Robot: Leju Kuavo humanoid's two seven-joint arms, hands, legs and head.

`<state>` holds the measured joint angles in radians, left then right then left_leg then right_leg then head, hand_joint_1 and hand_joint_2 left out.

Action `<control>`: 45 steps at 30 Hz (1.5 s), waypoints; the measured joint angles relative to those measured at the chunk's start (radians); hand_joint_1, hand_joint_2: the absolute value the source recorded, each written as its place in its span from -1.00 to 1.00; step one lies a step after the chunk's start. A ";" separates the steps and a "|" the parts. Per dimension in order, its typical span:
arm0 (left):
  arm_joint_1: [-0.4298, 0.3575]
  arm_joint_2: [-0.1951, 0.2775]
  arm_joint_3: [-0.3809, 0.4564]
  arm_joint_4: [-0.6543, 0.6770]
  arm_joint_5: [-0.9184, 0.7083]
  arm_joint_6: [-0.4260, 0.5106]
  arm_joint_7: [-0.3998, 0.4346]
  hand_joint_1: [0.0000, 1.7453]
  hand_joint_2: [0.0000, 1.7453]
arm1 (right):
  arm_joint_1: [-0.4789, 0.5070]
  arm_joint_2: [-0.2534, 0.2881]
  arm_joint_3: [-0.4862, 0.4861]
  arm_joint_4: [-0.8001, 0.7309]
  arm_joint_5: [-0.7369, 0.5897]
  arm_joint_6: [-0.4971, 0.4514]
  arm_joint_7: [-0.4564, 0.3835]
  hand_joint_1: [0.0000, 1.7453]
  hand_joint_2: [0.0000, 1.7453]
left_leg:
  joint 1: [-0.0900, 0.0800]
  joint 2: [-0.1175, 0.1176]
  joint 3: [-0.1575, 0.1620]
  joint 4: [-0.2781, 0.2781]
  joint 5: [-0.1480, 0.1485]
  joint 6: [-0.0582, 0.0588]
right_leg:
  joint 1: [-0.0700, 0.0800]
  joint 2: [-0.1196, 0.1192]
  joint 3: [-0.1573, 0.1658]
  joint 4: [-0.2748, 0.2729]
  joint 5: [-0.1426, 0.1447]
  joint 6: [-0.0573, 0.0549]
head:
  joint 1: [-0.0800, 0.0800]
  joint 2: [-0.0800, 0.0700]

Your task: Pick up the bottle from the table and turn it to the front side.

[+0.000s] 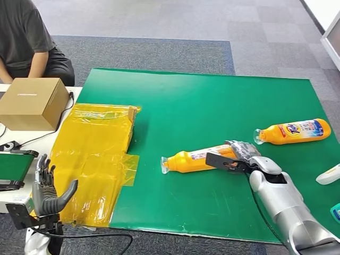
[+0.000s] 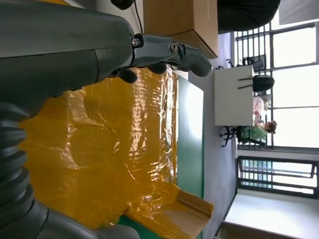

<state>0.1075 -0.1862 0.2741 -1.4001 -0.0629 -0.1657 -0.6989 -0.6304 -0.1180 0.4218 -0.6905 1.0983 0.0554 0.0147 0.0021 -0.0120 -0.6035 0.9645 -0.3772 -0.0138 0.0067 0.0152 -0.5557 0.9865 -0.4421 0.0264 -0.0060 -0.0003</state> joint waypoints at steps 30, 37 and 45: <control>-0.058 0.086 -0.267 0.029 0.073 -0.667 0.003 -1.00 1.00 | 0.369 0.239 -0.026 -0.398 -0.352 -0.273 -0.172 1.00 1.00 | 0.001 -0.001 -0.003 0.000 0.001 -0.003 | 0.001 -0.001 -0.003 0.001 -0.001 -0.002 | 0.000 0.000; -0.150 0.103 -0.354 0.095 0.074 -0.595 0.003 -0.97 1.00 | 0.367 0.301 0.048 -0.288 -0.337 -0.278 -0.195 1.00 1.00 | 0.001 -0.001 -0.003 0.000 0.001 -0.003 | 0.001 -0.001 -0.004 0.001 -0.002 -0.002 | 0.000 0.000; -0.192 0.101 -0.360 0.174 0.072 -0.474 0.025 0.90 1.00 | 0.371 0.303 0.124 -0.254 -0.374 -0.299 -0.202 -0.70 1.00 | 0.001 0.000 -0.003 0.000 0.001 -0.003 | 0.001 -0.001 -0.005 0.001 -0.002 -0.002 | 0.000 0.000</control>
<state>-0.0848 -0.0851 -0.0854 -1.2264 0.0091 -0.6399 -0.6736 -0.2590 0.1854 0.5458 -0.9447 0.7245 -0.2440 -0.1869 0.0027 -0.0124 -0.6068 0.9641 -0.3763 -0.0167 0.0073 0.0146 -0.5603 0.9879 -0.4437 0.0240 -0.0060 -0.0004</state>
